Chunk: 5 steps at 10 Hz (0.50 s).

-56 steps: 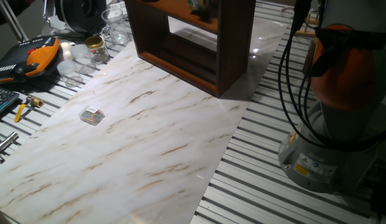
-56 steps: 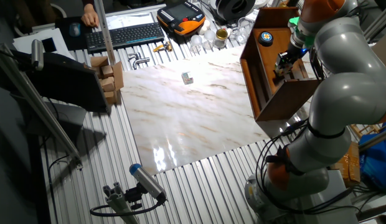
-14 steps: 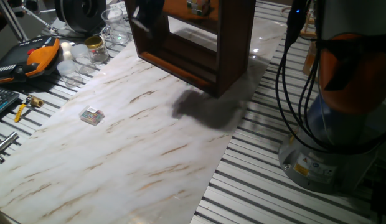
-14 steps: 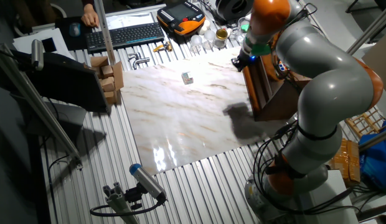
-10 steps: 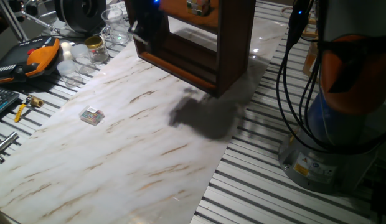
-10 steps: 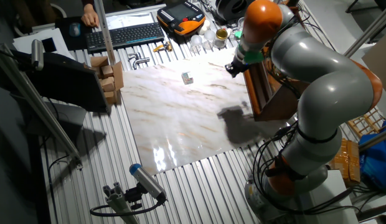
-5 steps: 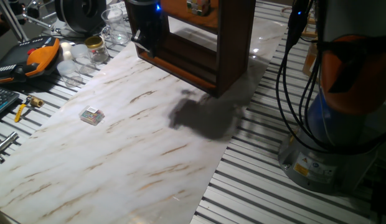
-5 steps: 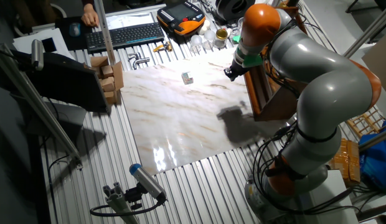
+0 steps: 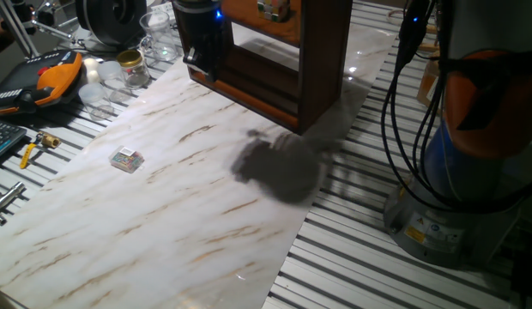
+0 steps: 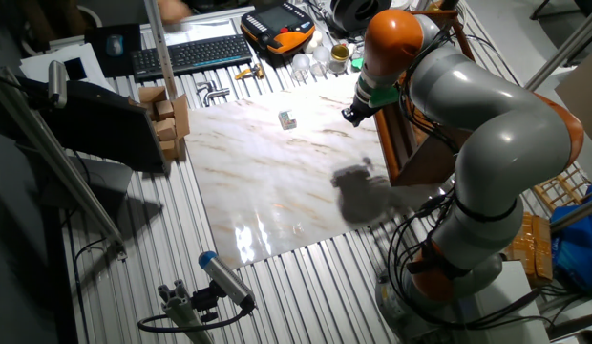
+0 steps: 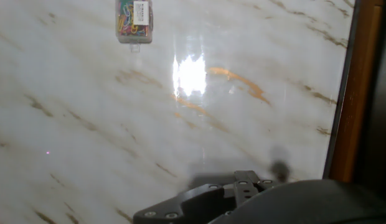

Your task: Put the object on the shelf

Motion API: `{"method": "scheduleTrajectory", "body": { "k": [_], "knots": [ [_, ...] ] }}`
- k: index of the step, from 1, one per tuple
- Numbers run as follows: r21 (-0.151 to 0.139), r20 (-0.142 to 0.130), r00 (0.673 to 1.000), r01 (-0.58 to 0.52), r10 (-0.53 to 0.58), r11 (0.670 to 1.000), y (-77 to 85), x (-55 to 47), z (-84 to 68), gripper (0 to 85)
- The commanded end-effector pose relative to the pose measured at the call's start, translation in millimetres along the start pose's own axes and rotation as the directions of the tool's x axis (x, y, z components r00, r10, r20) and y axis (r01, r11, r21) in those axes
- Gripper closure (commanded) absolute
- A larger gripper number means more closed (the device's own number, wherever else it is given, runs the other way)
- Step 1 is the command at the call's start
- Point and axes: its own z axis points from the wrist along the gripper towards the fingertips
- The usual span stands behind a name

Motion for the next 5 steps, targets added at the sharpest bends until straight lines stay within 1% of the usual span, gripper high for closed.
{"method": "scheduleTrajectory", "body": {
  "k": [1,2,5],
  "knots": [
    [-0.003,-0.001,1.0,0.002,-0.002,1.0,0.2,0.1,0.0,85.0],
    [-0.007,-0.007,1.0,0.007,-0.007,1.0,0.4,0.3,-0.8,85.0],
    [-0.01,-0.009,1.0,0.005,-0.005,1.0,0.5,0.1,-1.1,85.0]
  ]
}}
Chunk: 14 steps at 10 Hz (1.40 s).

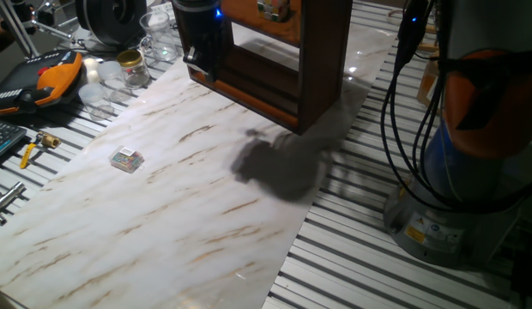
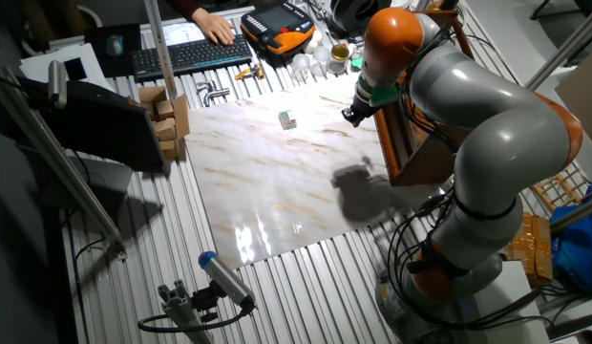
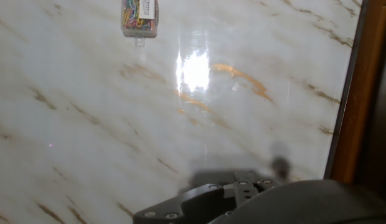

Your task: Put the object on the shelf

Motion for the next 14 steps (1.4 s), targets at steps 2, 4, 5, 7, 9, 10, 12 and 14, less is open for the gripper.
{"method": "scheduleTrajectory", "body": {
  "k": [2,4,5,7,9,10,12,14],
  "knots": [
    [-0.004,-0.011,1.0,0.004,-0.004,1.0,0.6,0.8,0.4,85.0],
    [-0.001,-0.016,1.0,0.009,-0.009,1.0,1.3,1.8,0.1,85.0],
    [0.002,-0.017,1.0,0.01,-0.01,1.0,1.1,1.6,0.2,85.0],
    [-0.004,-0.025,1.0,0.01,-0.01,1.0,1.2,1.8,0.2,85.0],
    [-0.001,-0.025,1.0,0.01,-0.01,1.0,1.1,1.7,0.1,85.0],
    [-0.002,-0.03,0.999,0.016,-0.016,1.0,0.7,1.1,0.1,85.0],
    [0.001,-0.034,0.999,0.021,-0.021,1.0,0.6,1.0,-0.6,85.0],
    [0.005,-0.044,0.999,0.027,-0.027,1.0,0.6,1.0,-0.7,85.0]
  ]
}}
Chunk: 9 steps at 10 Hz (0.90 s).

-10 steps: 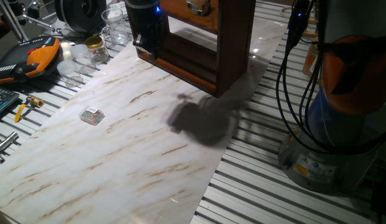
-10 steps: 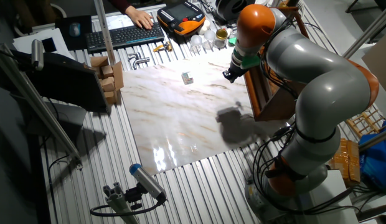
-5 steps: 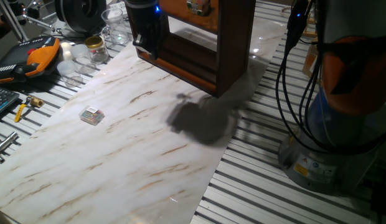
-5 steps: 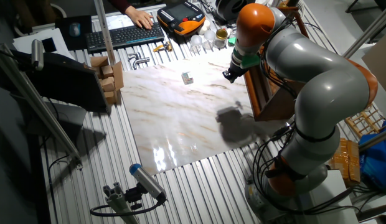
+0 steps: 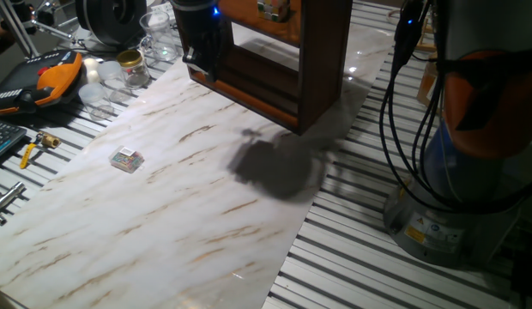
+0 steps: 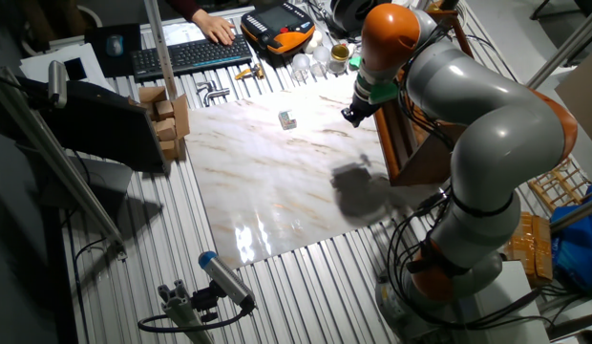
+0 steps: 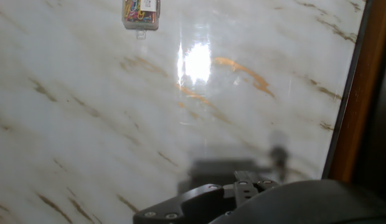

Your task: Put the object on the shelf

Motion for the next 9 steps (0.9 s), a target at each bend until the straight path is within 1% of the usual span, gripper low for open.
{"method": "scheduleTrajectory", "body": {
  "k": [1,3,7,9],
  "knots": [
    [0.001,-0.005,1.0,0.002,-0.002,1.0,0.3,0.3,-0.1,85.0],
    [-0.005,-0.017,1.0,0.006,-0.006,1.0,0.7,0.6,0.0,85.0],
    [0.016,-0.011,1.0,0.008,-0.007,1.0,0.2,0.1,0.2,85.0],
    [0.008,-0.014,1.0,0.012,-0.012,1.0,1.0,1.0,-0.3,85.0]
  ]
}}
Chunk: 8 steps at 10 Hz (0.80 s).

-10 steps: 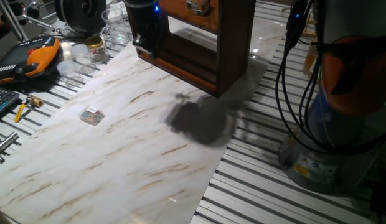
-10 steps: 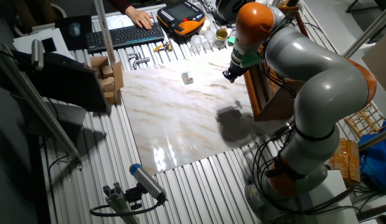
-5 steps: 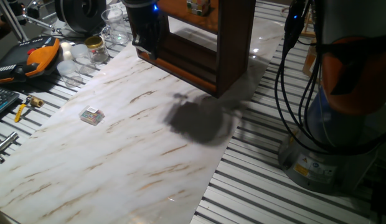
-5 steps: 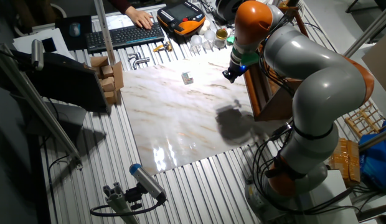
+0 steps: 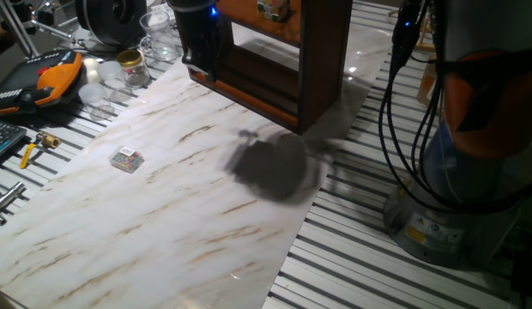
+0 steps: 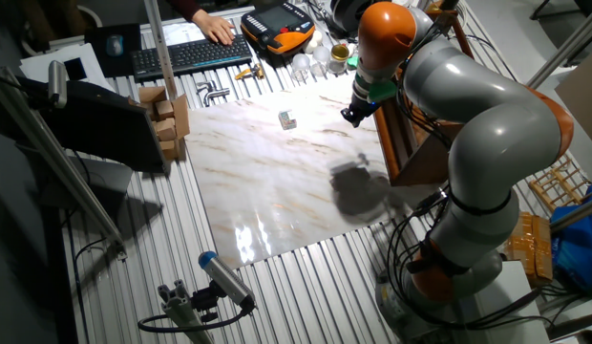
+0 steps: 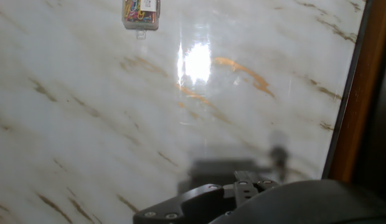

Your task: Put the object on the shelf

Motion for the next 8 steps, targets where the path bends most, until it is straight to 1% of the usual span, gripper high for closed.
{"method": "scheduleTrajectory", "body": {
  "k": [1,2,3,4,5,6,7,8],
  "knots": [
    [-0.006,-0.003,1.0,0.0,0.0,1.0,0.6,0.1,-1.2,85.0],
    [-0.015,-0.005,1.0,0.001,-0.001,1.0,0.3,-0.1,-0.6,85.0],
    [-0.018,-0.005,1.0,0.0,0.0,1.0,1.6,1.6,-0.2,85.0],
    [-0.01,-0.004,1.0,0.0,0.0,1.0,2.4,2.8,0.1,85.0],
    [-0.015,-0.007,1.0,-0.002,0.002,1.0,2.3,2.9,0.7,85.0],
    [-0.021,-0.001,1.0,-0.006,0.006,1.0,2.2,2.7,2.5,85.0],
    [-0.018,0.013,1.0,-0.011,0.011,1.0,1.2,1.4,4.7,85.0],
    [-0.015,0.017,1.0,-0.017,0.017,1.0,0.4,0.4,5.9,85.0]
  ]
}}
